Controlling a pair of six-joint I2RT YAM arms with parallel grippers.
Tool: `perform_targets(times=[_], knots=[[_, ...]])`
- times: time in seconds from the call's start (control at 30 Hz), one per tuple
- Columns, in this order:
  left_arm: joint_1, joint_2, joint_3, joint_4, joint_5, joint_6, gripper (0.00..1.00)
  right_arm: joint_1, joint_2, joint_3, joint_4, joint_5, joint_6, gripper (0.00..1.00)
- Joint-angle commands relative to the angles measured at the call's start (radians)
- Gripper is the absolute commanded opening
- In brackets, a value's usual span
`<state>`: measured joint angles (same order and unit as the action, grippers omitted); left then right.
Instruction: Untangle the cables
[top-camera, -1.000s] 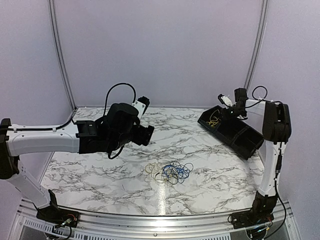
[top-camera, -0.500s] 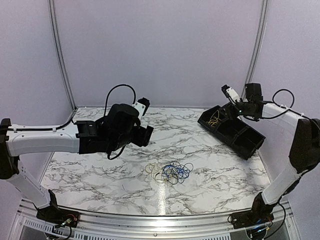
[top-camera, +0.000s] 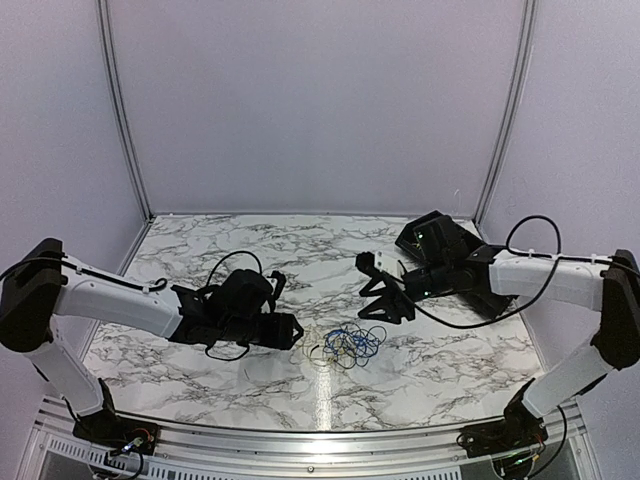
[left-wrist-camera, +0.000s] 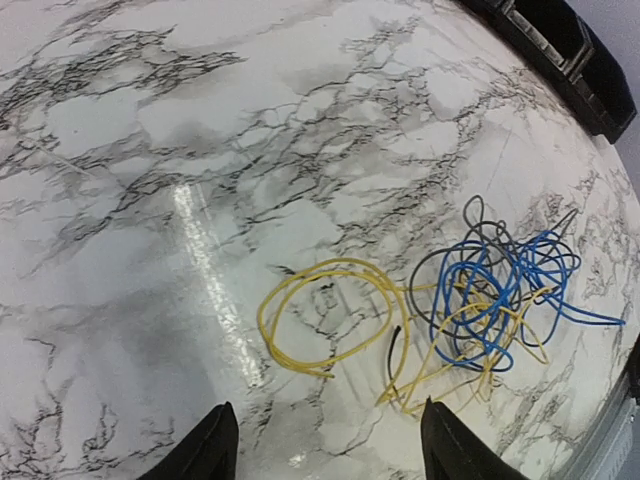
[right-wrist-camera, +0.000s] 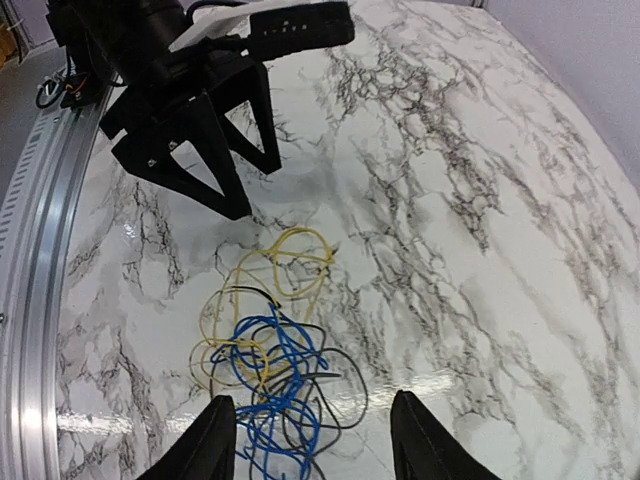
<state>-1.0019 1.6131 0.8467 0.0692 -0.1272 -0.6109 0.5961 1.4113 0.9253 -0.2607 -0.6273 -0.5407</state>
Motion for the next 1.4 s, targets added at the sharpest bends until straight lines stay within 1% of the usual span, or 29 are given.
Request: perform_targets(times=[0.0,0.03,0.13,0.3,0.43,0.5,0.53,0.67,0.7,0.73,0.9,1.0,1.03,1.07,1.17,1.37], knots=[[-0.006,0.047,0.025,0.173,0.100,-0.068,0.67,0.063,0.090,-0.005,0.020,-0.020,-0.051,0.64],[-0.006,0.066,0.033,0.174,0.102,-0.061,0.67,0.080,0.105,-0.011,0.030,-0.017,-0.052,0.69],[-0.006,0.125,0.059,0.176,0.117,-0.056,0.63,0.107,0.117,-0.035,0.067,-0.011,-0.052,0.79],[-0.004,0.184,0.088,0.176,0.097,-0.076,0.50,0.124,0.149,-0.034,0.093,-0.001,-0.044,0.80],[-0.004,0.204,0.102,0.176,0.085,-0.075,0.33,0.141,0.192,-0.028,0.123,0.044,-0.027,0.80],[-0.004,0.207,0.104,0.176,0.080,-0.077,0.25,0.176,0.230,-0.012,0.148,0.163,-0.002,0.80],[-0.005,0.209,0.104,0.177,0.079,-0.079,0.20,0.193,0.255,0.009,0.136,0.189,-0.004,0.80],[-0.004,0.218,0.102,0.186,0.080,-0.090,0.01,0.246,0.314,0.034,0.162,0.218,0.023,0.79],[-0.004,0.218,0.098,0.188,0.076,-0.096,0.00,0.260,0.326,0.033,0.170,0.240,0.027,0.77],[-0.004,0.216,0.092,0.190,0.068,-0.105,0.00,0.273,0.341,0.033,0.176,0.253,0.031,0.73],[-0.003,0.170,0.045,0.209,0.039,-0.144,0.00,0.277,0.387,0.019,0.207,0.300,0.072,0.48],[-0.003,0.085,0.009,0.210,0.000,-0.137,0.00,0.276,0.419,0.018,0.203,0.301,0.081,0.31],[-0.003,0.029,-0.003,0.210,-0.015,-0.125,0.00,0.277,0.434,0.024,0.193,0.296,0.081,0.22],[-0.003,-0.017,-0.014,0.209,-0.029,-0.109,0.00,0.277,0.449,0.030,0.185,0.292,0.081,0.19],[-0.003,-0.164,-0.027,0.182,-0.071,-0.050,0.00,0.277,0.483,0.043,0.166,0.287,0.083,0.20],[-0.003,-0.404,0.070,-0.040,-0.231,0.080,0.00,0.276,0.512,0.058,0.156,0.318,0.095,0.31]])
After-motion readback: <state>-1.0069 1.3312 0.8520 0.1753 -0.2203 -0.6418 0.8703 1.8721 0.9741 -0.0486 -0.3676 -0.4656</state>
